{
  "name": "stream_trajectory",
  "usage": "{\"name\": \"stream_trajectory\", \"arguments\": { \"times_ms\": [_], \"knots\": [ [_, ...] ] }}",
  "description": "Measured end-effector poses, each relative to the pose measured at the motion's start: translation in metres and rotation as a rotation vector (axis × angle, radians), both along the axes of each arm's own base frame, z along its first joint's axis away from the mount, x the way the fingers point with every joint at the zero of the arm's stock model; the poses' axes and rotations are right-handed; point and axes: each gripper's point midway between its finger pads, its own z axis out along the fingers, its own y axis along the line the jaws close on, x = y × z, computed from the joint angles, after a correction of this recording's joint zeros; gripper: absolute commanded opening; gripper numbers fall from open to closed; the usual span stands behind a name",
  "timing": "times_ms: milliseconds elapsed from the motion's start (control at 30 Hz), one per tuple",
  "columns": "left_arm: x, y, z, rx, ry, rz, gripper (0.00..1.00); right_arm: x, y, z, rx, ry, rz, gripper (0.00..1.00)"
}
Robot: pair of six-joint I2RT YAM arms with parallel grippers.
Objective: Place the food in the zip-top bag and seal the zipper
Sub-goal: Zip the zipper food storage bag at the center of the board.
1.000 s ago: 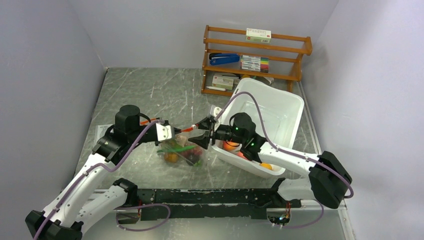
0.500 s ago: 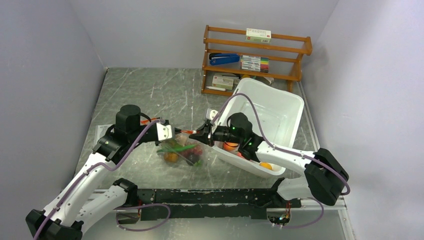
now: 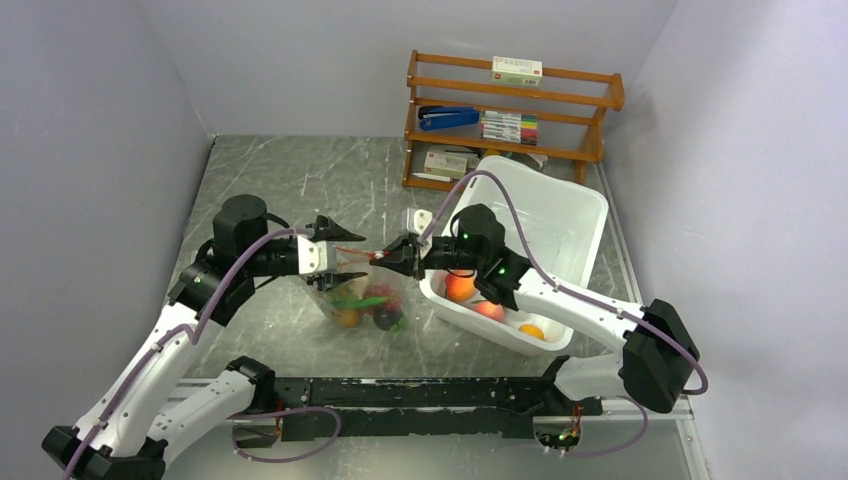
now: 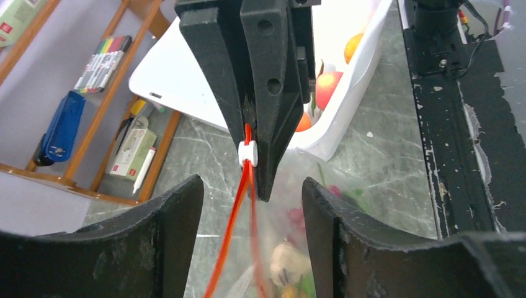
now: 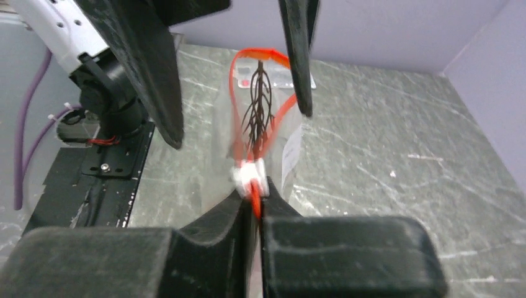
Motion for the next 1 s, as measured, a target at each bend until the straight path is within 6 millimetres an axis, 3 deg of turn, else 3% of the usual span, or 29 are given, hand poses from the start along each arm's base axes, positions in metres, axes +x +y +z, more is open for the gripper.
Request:
{"name": "stream_trajectory", "arguments": {
  "times_ms": [167,500,767,1000],
  "knots": [
    [0.002,-0.005,-0.002,0.012,0.042,-0.025,0.52,-0.003,0.004,0.013,0.012,-0.02,0.04,0.0],
    [0.003,-0.007,0.003,-0.036,0.086,-0.006,0.39,0.0,0.008,0.004,0.0,0.016,0.03,0.0],
    [0.006,-0.009,-0.007,-0.029,0.112,-0.001,0.42,-0.003,0.012,0.003,0.004,0.026,0.036,0.0],
    [0.01,-0.011,-0.013,-0.015,0.114,-0.005,0.26,-0.007,0.015,0.003,0.006,0.024,0.051,0.0]
  ]
}}
